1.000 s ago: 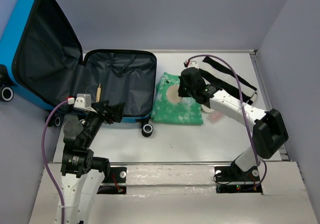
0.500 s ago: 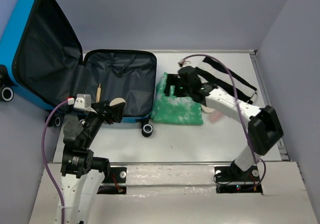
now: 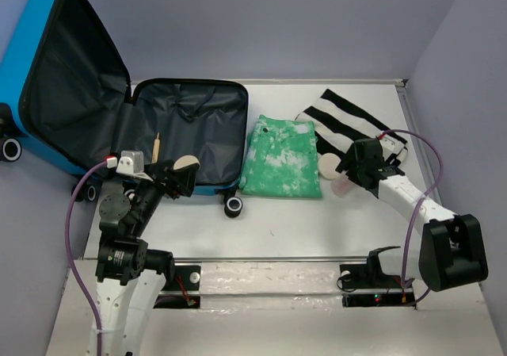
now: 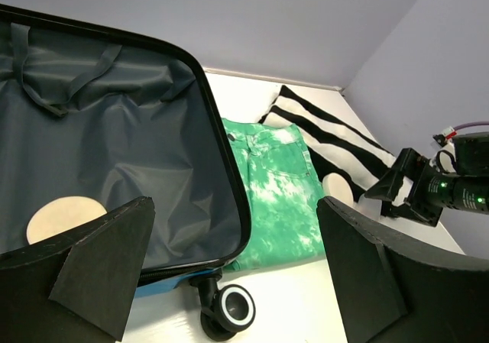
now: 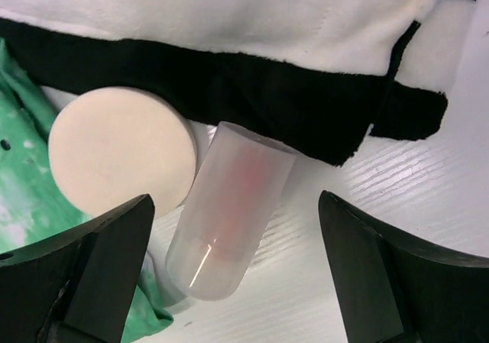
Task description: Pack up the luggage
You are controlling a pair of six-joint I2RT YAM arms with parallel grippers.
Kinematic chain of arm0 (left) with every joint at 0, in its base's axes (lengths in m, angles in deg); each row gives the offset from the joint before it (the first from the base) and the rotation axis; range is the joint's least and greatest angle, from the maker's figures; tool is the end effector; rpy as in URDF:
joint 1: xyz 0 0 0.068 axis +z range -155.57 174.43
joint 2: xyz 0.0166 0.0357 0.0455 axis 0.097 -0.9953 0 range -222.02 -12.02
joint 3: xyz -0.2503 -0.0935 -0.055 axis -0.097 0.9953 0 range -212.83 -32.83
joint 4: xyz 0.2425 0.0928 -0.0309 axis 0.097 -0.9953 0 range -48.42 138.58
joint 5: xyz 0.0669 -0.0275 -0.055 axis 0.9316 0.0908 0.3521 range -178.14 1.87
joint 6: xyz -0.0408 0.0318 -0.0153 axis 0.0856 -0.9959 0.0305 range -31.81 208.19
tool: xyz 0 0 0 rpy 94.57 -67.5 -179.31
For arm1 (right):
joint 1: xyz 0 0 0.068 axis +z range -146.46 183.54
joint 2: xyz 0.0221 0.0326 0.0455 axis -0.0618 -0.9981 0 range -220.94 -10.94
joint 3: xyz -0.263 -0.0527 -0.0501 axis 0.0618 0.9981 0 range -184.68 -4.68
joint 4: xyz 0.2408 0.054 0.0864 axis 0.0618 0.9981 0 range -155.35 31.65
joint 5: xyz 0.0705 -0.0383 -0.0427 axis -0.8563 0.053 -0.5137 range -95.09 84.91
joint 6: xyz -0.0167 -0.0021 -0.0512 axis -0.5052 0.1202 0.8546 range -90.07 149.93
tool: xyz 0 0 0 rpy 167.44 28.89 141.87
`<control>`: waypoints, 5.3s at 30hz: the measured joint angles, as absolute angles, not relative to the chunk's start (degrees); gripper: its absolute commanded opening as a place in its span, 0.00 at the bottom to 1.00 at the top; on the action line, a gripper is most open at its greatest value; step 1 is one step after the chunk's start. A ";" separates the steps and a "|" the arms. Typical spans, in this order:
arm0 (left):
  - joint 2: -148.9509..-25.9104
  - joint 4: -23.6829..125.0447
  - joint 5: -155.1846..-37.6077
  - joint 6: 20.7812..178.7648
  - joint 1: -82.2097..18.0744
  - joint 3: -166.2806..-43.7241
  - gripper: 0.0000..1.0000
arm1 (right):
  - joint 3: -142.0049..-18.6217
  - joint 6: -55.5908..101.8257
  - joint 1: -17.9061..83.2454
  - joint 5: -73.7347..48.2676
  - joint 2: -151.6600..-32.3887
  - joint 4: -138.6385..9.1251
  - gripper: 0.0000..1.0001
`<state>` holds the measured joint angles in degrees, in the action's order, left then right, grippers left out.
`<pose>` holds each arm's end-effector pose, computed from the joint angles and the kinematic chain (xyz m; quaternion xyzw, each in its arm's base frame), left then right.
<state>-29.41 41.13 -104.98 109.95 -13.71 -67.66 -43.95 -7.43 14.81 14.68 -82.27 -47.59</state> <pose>0.0879 -0.0228 0.3418 0.0360 0.6447 -0.2865 0.7078 0.2420 0.0359 0.2023 0.2663 0.8880 -0.0076 0.3748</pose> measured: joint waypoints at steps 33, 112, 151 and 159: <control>-29.46 41.44 -105.48 110.06 -13.71 -67.66 0.99 | -96.03 -10.80 44.86 -6.90 -105.92 -53.63 1.00; -33.76 45.20 -110.29 112.95 -14.23 -66.55 0.99 | -50.48 -2.62 25.74 -0.47 -97.81 -50.83 0.35; -87.38 60.37 -60.89 154.63 -71.00 -60.08 0.91 | -38.98 -16.57 49.80 6.20 -58.67 -37.65 0.88; -97.23 62.31 -56.98 157.14 -70.95 -65.50 0.27 | -48.08 -7.96 42.66 11.75 -65.99 -37.25 0.93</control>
